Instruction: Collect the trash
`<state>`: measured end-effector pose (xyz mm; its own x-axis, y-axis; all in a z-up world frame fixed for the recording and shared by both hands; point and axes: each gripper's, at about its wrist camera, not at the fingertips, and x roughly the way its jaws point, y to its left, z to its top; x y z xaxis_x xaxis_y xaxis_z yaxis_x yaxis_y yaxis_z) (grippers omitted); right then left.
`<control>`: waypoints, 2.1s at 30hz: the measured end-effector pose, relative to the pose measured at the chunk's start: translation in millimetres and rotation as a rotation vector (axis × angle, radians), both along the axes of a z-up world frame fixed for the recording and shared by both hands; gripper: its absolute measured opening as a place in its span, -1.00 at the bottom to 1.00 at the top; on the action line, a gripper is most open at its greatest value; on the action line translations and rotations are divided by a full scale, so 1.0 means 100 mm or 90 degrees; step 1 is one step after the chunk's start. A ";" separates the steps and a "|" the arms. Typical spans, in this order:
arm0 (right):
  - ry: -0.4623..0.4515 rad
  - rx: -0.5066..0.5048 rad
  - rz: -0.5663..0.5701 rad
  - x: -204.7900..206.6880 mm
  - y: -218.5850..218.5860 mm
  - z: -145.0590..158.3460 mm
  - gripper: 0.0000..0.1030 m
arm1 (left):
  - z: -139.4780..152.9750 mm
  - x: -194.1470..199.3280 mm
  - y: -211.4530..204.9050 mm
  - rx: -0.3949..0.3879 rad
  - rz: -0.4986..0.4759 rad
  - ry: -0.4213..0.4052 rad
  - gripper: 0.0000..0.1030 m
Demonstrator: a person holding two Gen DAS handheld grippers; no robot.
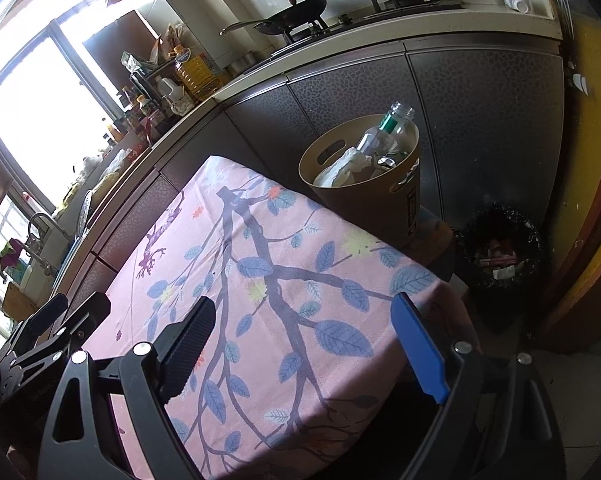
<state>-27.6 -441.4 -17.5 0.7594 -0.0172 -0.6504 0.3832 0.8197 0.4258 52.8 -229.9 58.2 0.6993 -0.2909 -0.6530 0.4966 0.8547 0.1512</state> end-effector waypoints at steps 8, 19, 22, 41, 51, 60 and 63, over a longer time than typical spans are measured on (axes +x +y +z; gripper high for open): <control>0.020 -0.029 -0.024 0.03 -0.18 -0.01 0.66 | -0.02 0.04 -0.33 0.004 -0.033 0.002 0.88; 0.005 0.011 -0.009 0.06 -0.30 -0.04 0.68 | -0.08 0.07 -0.50 0.041 -0.005 0.022 0.88; 0.008 0.024 -0.006 0.05 -0.32 -0.06 0.68 | -0.09 0.06 -0.52 0.042 -0.005 0.024 0.88; 0.006 0.014 -0.002 0.06 -0.27 -0.01 0.68 | -0.10 0.10 -0.38 -0.007 0.003 0.060 0.88; 0.006 0.010 0.000 0.06 -0.24 0.02 0.68 | -0.10 0.12 -0.36 -0.012 0.005 0.057 0.88; 0.007 0.003 0.008 0.08 -0.21 0.04 0.68 | -0.12 0.15 -0.33 -0.023 0.009 0.065 0.88; 0.008 0.003 0.008 0.07 -0.20 0.04 0.68 | -0.12 0.15 -0.33 -0.022 0.009 0.065 0.88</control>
<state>-20.3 -461.7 -13.9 0.7513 -0.0039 -0.6599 0.3779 0.8224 0.4254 67.6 -262.5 45.8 0.6338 -0.3047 -0.7110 0.4955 0.8657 0.0707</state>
